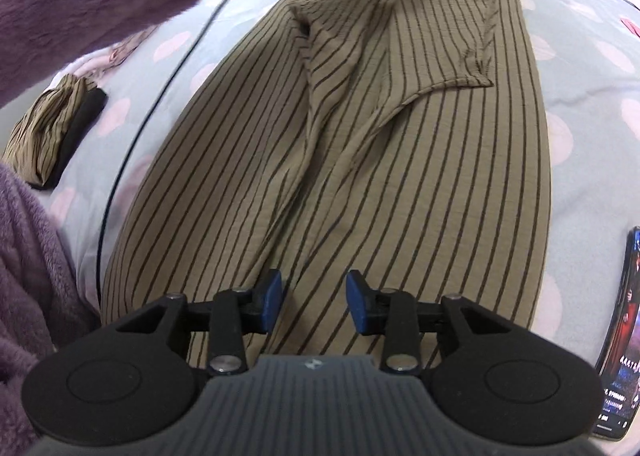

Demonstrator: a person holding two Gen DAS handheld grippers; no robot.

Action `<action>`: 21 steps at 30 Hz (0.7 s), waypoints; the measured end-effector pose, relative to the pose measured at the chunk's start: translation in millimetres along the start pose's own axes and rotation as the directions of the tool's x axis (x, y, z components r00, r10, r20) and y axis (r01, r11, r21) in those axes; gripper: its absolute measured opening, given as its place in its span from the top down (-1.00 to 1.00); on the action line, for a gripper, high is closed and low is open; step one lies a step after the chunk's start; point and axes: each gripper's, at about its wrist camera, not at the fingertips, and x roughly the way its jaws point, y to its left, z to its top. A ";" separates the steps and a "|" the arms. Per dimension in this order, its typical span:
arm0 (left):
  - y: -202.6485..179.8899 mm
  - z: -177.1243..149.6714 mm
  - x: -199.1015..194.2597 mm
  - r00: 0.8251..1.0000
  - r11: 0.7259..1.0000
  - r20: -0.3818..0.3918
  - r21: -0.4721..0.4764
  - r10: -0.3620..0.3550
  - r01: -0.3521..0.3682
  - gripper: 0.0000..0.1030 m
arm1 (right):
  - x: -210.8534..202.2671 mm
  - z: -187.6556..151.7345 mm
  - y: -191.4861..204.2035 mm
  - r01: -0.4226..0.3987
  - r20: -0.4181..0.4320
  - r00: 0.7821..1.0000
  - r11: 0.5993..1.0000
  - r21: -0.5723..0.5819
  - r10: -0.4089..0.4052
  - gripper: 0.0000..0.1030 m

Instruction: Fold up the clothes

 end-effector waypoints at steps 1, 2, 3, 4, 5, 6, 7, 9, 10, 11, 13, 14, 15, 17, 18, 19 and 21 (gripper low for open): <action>0.8 -0.7 1.2 1.000 1.000 0.012 0.000 -0.009 0.009 0.49 | -1.6 -1.7 0.9 0.003 0.003 1.000 1.000 -0.007 -0.003 0.24; 1.2 -1.6 1.3 0.999 1.000 0.026 0.002 -0.019 0.019 0.52 | -3.3 -3.5 2.4 0.005 0.008 1.000 1.000 -0.008 -0.005 0.24; 1.1 -2.4 0.3 0.999 1.000 0.044 0.004 -0.028 0.028 0.59 | -4.8 -5.2 3.9 0.006 0.014 1.000 1.000 -0.009 -0.006 0.26; 0.6 -3.0 -1.5 0.997 0.999 0.062 0.007 -0.036 0.035 0.74 | -4.4 -6.8 4.4 -0.001 0.020 1.000 1.000 0.003 0.001 0.26; -0.2 -3.3 -3.8 0.996 0.999 0.079 0.007 -0.047 0.047 0.81 | -4.1 -8.4 5.0 -0.009 0.027 1.000 1.000 0.015 0.009 0.29; -1.4 -3.4 -6.8 0.994 0.998 0.096 0.008 -0.056 0.056 0.86 | -3.6 -9.9 5.6 -0.017 0.034 0.999 1.000 0.026 0.016 0.39; -2.8 -3.2 -9.8 0.992 0.998 0.107 0.011 -0.062 0.062 0.94 | -1.3 -10.4 6.0 -0.022 0.037 0.999 0.999 0.033 0.021 0.44; -6.4 -1.9 -15.0 0.991 0.997 0.113 0.024 -0.070 0.067 0.98 | 3.7 -10.0 7.0 -0.031 0.047 0.998 0.999 0.045 0.029 0.46; -8.4 -1.4 -17.3 0.991 0.998 0.115 0.033 -0.064 0.061 0.99 | 6.5 -8.6 8.3 -0.026 0.051 0.998 0.998 0.050 0.023 0.46; -9.6 -0.7 -19.9 0.991 0.998 0.118 0.038 -0.060 0.056 1.00 | 9.0 -7.4 9.7 -0.016 0.051 0.999 0.999 0.049 0.014 0.46; -11.0 0.6 -25.2 0.990 0.998 0.126 0.042 -0.059 0.055 1.00 | 12.7 -6.1 12.5 0.007 0.043 0.999 0.999 0.032 -0.008 0.78; -11.9 1.4 -28.1 0.990 0.998 0.132 0.043 -0.057 0.051 1.00 | 14.3 -5.4 13.9 0.018 0.039 0.999 1.000 0.024 -0.019 0.94; -13.4 2.2 -31.8 0.989 0.998 0.139 0.050 -0.053 0.046 1.00 | 11.4 -5.3 14.9 0.017 0.042 0.999 1.000 0.019 -0.018 0.95; -16.9 3.9 -40.4 0.986 0.997 0.159 0.074 -0.045 0.034 1.00 | 5.5 -5.1 17.0 0.016 0.048 0.999 1.000 0.011 -0.016 0.96; -18.7 4.5 -45.2 0.984 0.996 0.172 0.087 -0.042 0.027 1.00 | 1.6 -4.8 19.1 0.007 0.060 0.998 1.000 0.006 -0.007 0.96; -20.3 5.7 -48.9 0.983 0.995 0.179 0.100 -0.039 0.022 1.00 | -2.3 -4.5 21.2 -0.001 0.071 0.997 1.000 0.000 0.001 0.96; -22.6 9.1 -51.6 0.984 0.992 0.179 0.126 -0.017 -0.006 1.00 | -7.0 -3.2 24.6 -0.017 0.088 0.996 1.000 -0.008 0.017 0.96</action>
